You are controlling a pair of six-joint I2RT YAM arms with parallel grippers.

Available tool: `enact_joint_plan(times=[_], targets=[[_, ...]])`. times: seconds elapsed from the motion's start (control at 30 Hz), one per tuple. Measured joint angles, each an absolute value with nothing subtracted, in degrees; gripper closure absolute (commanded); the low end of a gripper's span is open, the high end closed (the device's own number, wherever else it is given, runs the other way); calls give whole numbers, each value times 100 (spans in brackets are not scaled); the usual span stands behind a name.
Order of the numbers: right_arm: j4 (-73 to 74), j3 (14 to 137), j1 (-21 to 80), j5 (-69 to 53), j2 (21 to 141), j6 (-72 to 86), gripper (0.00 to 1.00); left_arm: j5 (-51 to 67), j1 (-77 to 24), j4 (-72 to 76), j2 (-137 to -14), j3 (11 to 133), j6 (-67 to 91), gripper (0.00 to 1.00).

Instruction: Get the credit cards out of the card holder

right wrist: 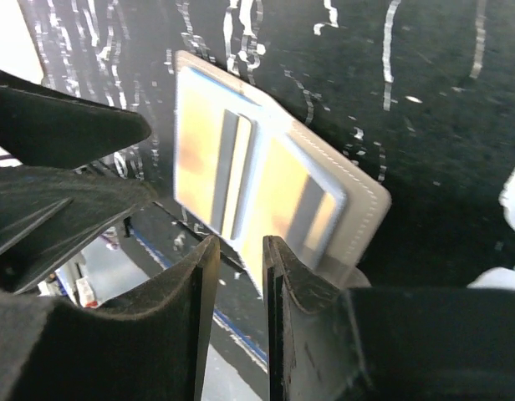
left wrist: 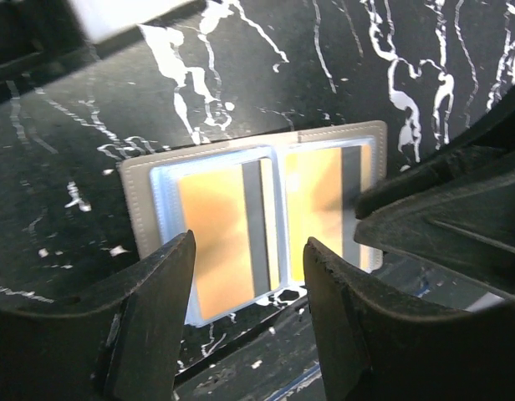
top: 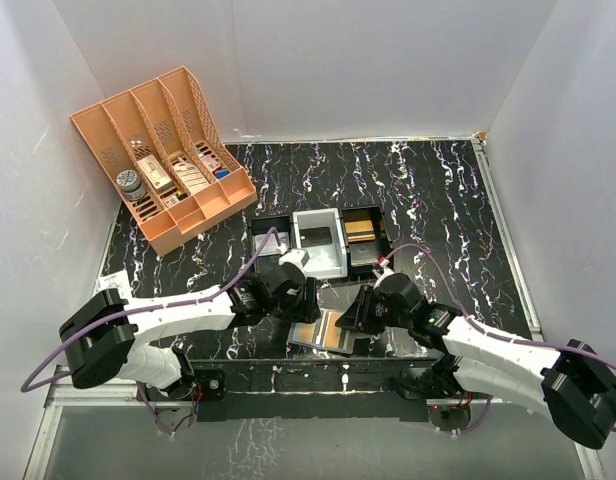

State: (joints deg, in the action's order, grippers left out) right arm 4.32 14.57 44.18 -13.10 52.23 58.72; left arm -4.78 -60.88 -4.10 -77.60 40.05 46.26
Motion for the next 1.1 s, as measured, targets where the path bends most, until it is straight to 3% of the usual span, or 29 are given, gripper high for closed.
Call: enact_joint_plan(times=[0.8,1.1], targets=[[-773,2032,4569,-1747,7347,6195,72,-639,-6088,-620,-7378,3573,4456,54],[-1719,1782,4567,-1890,7824,6536,77,-432,-6080,-545,-7695,3573,4386,73]])
